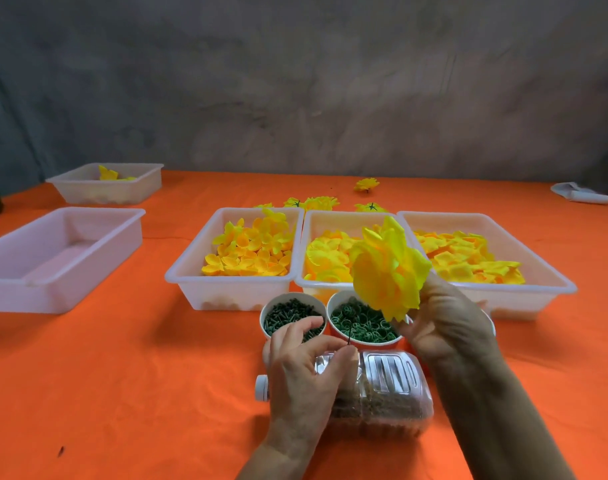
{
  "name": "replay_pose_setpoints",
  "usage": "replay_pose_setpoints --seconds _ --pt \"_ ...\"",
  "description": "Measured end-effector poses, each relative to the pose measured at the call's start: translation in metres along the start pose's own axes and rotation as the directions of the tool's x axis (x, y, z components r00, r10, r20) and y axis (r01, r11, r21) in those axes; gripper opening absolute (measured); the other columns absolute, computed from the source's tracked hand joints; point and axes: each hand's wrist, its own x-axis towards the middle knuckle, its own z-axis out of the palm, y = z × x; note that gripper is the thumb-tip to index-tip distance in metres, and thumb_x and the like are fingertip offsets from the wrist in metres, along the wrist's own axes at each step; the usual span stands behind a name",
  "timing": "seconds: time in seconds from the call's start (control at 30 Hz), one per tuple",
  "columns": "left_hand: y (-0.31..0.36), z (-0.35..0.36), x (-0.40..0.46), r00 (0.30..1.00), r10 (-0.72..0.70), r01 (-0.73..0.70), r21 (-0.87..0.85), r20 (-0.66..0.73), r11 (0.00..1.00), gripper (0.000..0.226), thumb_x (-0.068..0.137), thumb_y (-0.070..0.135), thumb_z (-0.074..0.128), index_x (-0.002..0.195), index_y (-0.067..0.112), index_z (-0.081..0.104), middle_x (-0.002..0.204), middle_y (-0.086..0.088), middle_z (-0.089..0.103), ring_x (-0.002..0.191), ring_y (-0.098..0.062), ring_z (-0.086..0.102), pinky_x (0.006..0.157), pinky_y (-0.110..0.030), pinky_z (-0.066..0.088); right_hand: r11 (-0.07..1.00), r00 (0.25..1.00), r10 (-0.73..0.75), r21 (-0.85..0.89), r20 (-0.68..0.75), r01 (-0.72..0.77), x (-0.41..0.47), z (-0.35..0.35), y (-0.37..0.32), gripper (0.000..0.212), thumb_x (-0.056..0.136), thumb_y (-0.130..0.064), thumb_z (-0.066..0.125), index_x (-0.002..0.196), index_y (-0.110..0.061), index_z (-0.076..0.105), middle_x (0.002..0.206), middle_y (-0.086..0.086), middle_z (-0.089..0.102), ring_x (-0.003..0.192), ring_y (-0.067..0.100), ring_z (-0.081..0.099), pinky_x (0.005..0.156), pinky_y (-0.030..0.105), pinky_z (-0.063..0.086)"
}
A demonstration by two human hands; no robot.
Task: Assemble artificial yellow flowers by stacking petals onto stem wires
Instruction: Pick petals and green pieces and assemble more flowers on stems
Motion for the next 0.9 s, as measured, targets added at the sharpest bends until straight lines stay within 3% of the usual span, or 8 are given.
replay_pose_setpoints --seconds 0.13,0.27,0.37,0.43,0.5,0.63,0.8,0.9 --pt "0.001 0.000 0.002 0.997 0.080 -0.080 0.097 0.004 0.992 0.009 0.065 0.040 0.070 0.067 0.032 0.073 0.106 0.012 0.065 0.107 -0.013 0.052 0.096 -0.046 0.039 0.928 0.968 0.252 0.282 0.003 -0.243 0.004 -0.001 0.001 0.021 0.092 -0.017 0.054 0.073 -0.013 0.059 0.052 0.002 0.066 0.065 0.015 0.055 0.061 0.027 0.041" --pt "0.003 -0.002 0.004 0.998 0.062 -0.064 0.110 0.027 0.992 0.013 0.064 0.042 0.077 0.073 0.033 0.074 0.108 0.009 0.064 0.110 -0.014 0.053 0.097 -0.046 0.039 0.856 0.944 0.322 0.402 0.075 -0.324 0.009 -0.006 0.003 0.029 0.094 -0.017 0.047 0.069 -0.010 0.061 0.051 0.005 0.065 0.063 0.017 0.052 0.059 0.026 0.037" --pt "0.020 -0.008 0.010 0.999 0.001 -0.006 -0.157 -0.032 0.988 0.020 0.068 0.039 0.077 0.085 0.030 0.073 0.103 0.008 0.067 0.104 -0.015 0.061 0.086 -0.046 0.052 0.828 0.944 0.309 0.454 0.118 -0.328 0.009 -0.010 0.007 0.032 0.082 -0.017 0.054 0.054 -0.007 0.066 0.054 0.006 0.065 0.050 0.018 0.058 0.052 0.019 0.045" --pt "0.041 -0.010 0.020 0.995 -0.098 0.082 -0.366 -0.026 0.927 0.020 0.074 0.043 0.074 0.088 0.028 0.072 0.090 0.004 0.072 0.091 -0.013 0.067 0.078 -0.035 0.055 0.798 0.935 0.305 0.487 0.181 -0.355 0.007 -0.009 0.011 0.013 0.063 -0.013 0.061 0.058 -0.004 0.068 0.060 0.009 0.067 0.042 0.019 0.060 0.045 0.020 0.048" --pt "0.061 -0.011 0.034 0.970 -0.209 0.243 -0.501 0.124 0.831 0.040 0.065 0.053 0.065 0.090 0.022 0.070 0.080 0.005 0.073 0.076 -0.009 0.067 0.066 -0.021 0.051 0.780 0.922 0.300 0.493 0.245 -0.385 0.005 -0.008 0.018 0.016 0.053 -0.011 0.068 0.066 -0.001 0.071 0.068 0.011 0.068 0.042 0.019 0.061 0.042 0.020 0.048" --pt "0.082 -0.014 0.055 0.844 -0.366 0.535 -0.558 0.393 0.635 0.036 0.057 0.043 0.070 0.081 0.016 0.067 0.059 0.008 0.064 0.047 -0.005 0.054 0.045 -0.018 0.042 0.746 0.899 0.329 0.503 0.290 -0.436 0.004 -0.007 0.028 0.023 0.081 -0.019 0.054 0.091 -0.001 0.065 0.082 0.013 0.068 0.045 0.017 0.059 0.038 0.017 0.043" --pt "0.077 -0.021 0.069 0.849 -0.390 0.528 -0.541 0.357 0.655 0.019 0.062 0.019 0.074 0.080 0.015 0.068 0.061 0.006 0.067 0.052 -0.005 0.058 0.053 -0.021 0.044 0.747 0.879 0.302 0.481 0.368 -0.458 0.003 -0.012 0.028 0.021 0.054 -0.005 0.072 0.075 0.001 0.072 0.080 0.014 0.071 0.049 0.021 0.062 0.041 0.020 0.046" --pt "0.076 -0.026 0.075 0.889 -0.338 0.455 -0.514 0.308 0.727 0.014 0.067 0.009 0.075 0.079 0.013 0.070 0.062 0.006 0.068 0.055 -0.004 0.060 0.053 -0.019 0.049 0.767 0.862 0.277 0.442 0.425 -0.465 0.008 -0.020 0.028 0.071 0.010 0.003 0.093 0.078 0.002 0.073 0.082 0.016 0.071 0.057 0.027 0.067 0.046 0.030 0.055"
